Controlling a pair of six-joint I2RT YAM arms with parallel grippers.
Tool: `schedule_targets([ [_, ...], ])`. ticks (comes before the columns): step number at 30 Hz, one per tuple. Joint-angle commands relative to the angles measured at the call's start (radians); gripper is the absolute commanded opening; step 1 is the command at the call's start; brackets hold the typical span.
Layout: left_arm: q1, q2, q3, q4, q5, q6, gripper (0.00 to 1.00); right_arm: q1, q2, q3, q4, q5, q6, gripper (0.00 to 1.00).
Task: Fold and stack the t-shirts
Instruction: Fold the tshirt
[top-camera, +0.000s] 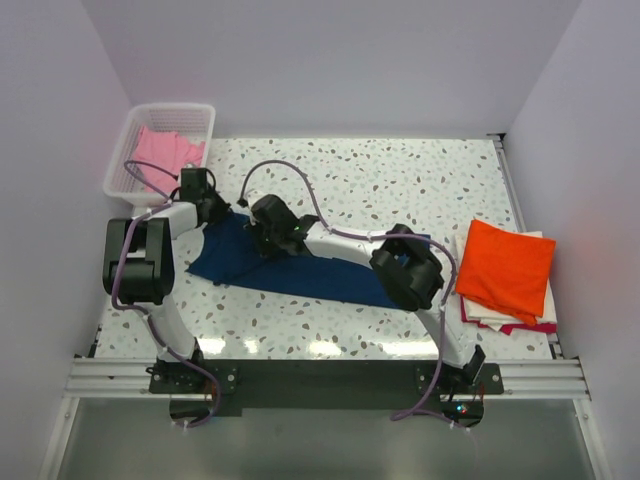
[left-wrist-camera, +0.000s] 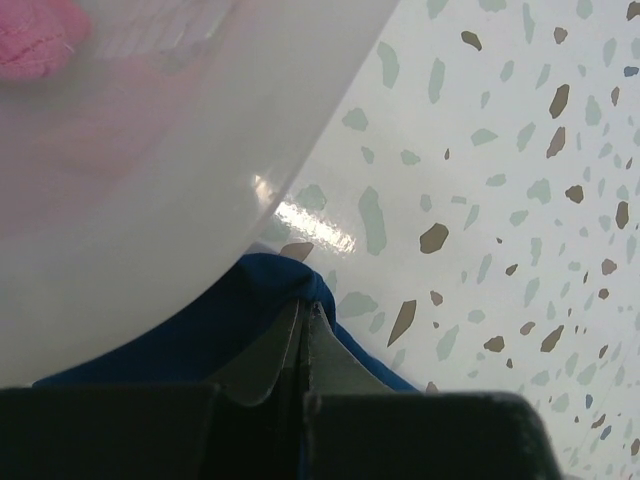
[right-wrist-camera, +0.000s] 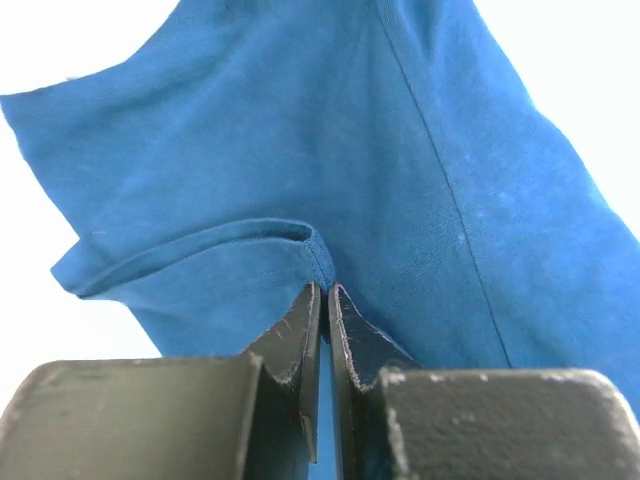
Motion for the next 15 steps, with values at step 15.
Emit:
schedule_targets([
  [15,0.007,-0.029,0.053,0.033,-0.005,0.048,0.0,0.046,-0.237,-0.211,0.173,-0.009,0.104,0.02],
])
